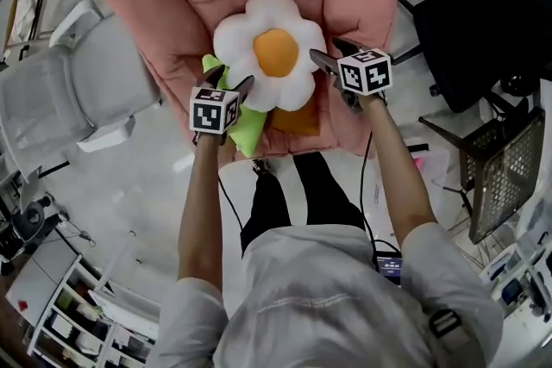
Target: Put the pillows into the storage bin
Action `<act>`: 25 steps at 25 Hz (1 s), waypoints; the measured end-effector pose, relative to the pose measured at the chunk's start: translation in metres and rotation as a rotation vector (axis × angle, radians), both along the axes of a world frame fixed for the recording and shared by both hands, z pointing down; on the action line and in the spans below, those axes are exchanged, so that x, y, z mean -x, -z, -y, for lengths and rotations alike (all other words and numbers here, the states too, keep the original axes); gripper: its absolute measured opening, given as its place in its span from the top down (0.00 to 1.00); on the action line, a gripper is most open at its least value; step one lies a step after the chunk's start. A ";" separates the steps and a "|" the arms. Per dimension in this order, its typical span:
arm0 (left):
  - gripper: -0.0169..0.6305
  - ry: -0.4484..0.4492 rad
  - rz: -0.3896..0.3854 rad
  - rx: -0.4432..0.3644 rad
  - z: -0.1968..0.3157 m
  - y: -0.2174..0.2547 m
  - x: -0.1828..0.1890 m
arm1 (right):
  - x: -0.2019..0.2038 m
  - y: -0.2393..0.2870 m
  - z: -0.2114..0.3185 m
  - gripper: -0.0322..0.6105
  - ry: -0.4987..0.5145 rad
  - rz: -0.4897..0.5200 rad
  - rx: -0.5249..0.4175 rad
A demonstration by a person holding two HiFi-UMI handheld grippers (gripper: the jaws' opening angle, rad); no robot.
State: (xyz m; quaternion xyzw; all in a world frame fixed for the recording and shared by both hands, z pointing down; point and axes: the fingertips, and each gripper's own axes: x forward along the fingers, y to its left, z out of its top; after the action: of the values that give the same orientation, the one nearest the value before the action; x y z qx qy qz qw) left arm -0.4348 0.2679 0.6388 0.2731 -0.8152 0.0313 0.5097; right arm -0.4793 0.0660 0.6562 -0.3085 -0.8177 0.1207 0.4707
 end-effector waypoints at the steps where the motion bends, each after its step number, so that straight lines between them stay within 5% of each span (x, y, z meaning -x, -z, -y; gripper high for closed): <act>1: 0.45 0.015 -0.010 -0.003 0.001 -0.006 -0.001 | 0.004 -0.013 -0.001 0.47 0.004 -0.018 -0.007; 8: 0.53 0.064 -0.009 -0.017 0.017 -0.025 -0.003 | 0.011 -0.077 -0.009 0.45 0.004 -0.142 0.021; 12: 0.63 0.053 -0.036 -0.016 0.020 -0.029 -0.003 | 0.013 -0.080 -0.012 0.56 -0.015 -0.137 0.010; 17: 0.73 0.024 -0.048 -0.032 0.016 -0.012 -0.008 | 0.009 -0.048 -0.020 0.65 -0.012 -0.083 -0.018; 25: 0.75 -0.030 0.104 -0.132 0.007 0.059 -0.018 | -0.017 0.035 -0.018 0.65 -0.117 0.034 -0.005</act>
State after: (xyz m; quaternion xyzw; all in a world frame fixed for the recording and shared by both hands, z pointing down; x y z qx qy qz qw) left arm -0.4163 0.2608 0.5795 0.3164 -0.8366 -0.0007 0.4472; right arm -0.4622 0.0840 0.6207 -0.2610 -0.8424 0.1409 0.4498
